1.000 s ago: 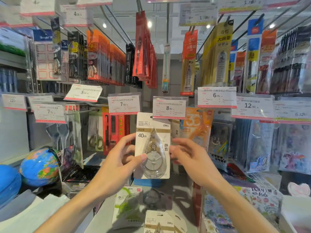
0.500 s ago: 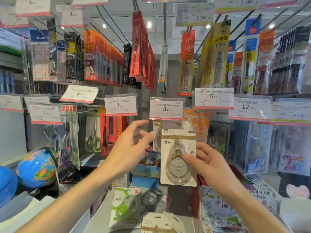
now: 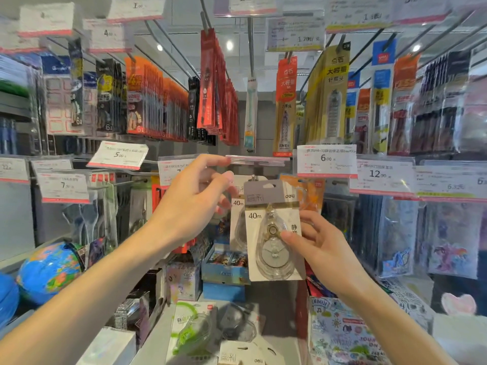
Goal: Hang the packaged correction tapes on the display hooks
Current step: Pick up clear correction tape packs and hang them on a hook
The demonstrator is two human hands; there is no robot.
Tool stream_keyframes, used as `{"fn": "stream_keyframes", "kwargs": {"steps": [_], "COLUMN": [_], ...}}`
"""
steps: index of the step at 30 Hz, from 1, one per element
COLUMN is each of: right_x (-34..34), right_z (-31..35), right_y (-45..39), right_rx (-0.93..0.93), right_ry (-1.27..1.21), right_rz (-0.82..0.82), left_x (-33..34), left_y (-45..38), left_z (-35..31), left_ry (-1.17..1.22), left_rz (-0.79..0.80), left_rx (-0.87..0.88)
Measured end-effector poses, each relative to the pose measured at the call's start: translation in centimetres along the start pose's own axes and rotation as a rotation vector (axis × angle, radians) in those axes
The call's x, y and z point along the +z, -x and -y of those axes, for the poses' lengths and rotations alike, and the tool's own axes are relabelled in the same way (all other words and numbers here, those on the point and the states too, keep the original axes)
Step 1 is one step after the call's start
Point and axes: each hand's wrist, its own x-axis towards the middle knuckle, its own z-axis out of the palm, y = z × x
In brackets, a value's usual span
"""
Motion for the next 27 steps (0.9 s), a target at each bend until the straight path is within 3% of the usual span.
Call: {"fn": "stream_keyframes", "kwargs": {"steps": [21,27], "right_x": [3.9,5.7], "right_z": [-0.1,-1.6], "right_y": [-2.8,-2.7], "right_rx": [0.026,0.005], "right_ry": [0.023,0.069], "right_rz": [-0.091,-0.244], "left_x": [-0.4,0.3], "left_y": [0.6,1.5], "left_z": [0.6,3.7], "left_ry": [-0.055,-0.096], "left_rz": [0.059,0.072], "left_rx": [0.025,-0.004]}}
